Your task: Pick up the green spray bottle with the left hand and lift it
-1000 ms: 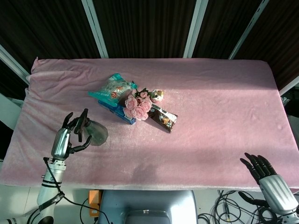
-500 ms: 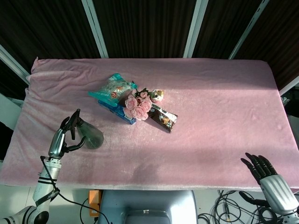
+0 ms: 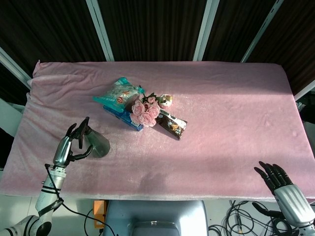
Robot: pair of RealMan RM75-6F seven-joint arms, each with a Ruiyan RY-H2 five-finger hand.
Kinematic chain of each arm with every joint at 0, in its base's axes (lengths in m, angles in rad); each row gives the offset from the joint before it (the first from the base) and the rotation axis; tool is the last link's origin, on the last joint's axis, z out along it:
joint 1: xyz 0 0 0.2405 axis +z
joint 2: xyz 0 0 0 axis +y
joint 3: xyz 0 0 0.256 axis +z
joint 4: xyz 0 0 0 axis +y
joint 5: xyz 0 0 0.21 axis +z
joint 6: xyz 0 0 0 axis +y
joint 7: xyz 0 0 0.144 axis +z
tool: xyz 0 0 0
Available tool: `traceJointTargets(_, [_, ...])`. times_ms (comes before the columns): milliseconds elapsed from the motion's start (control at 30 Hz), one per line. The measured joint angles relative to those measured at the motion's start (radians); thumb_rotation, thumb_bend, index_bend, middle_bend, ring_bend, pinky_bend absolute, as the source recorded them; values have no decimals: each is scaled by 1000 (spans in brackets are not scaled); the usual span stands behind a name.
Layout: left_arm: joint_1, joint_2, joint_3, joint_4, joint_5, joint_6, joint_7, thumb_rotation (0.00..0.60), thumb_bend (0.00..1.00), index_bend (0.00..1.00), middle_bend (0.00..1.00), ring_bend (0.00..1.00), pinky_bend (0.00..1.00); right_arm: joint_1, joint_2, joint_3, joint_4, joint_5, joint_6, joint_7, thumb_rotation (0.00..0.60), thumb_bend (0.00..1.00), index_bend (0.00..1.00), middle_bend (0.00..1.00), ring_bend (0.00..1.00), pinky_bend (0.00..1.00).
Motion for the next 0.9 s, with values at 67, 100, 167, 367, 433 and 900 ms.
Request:
traceJointTargets(67, [0,2,4,7,13,-2,-20,600,482,352,499,196,0,0,0,0,1,1,0,0,600,335,0,0,0,0])
traceJointTargets(100, [0,3,6,11,17,-3,-31,600,476,304,471,171,0,0,-1,0,1,1,0,0,600,335,0,0,0,0])
traceJointTargets(167, [0,4,8,23,28,0,-56,600,461,235,426,129,0,0,-1,0,1,0,1,0,600,335,0,0,0,0])
traceJointTargets(367, [1,4,12,48,50,10,-88,600,412,140,335,75,0,-1,-2,2,1,3,0,-4,600,335,0,0,0,0])
traceJointTargets(433, [2,8,12,50,51,10,-93,600,399,118,299,57,0,-1,-2,1,1,1,0,-5,600,335,0,0,0,0])
traceJointTargets(900, [15,30,28,50,63,15,-88,600,368,50,122,0,0,-3,-4,0,3,0,1,-9,600,335,0,0,0,0])
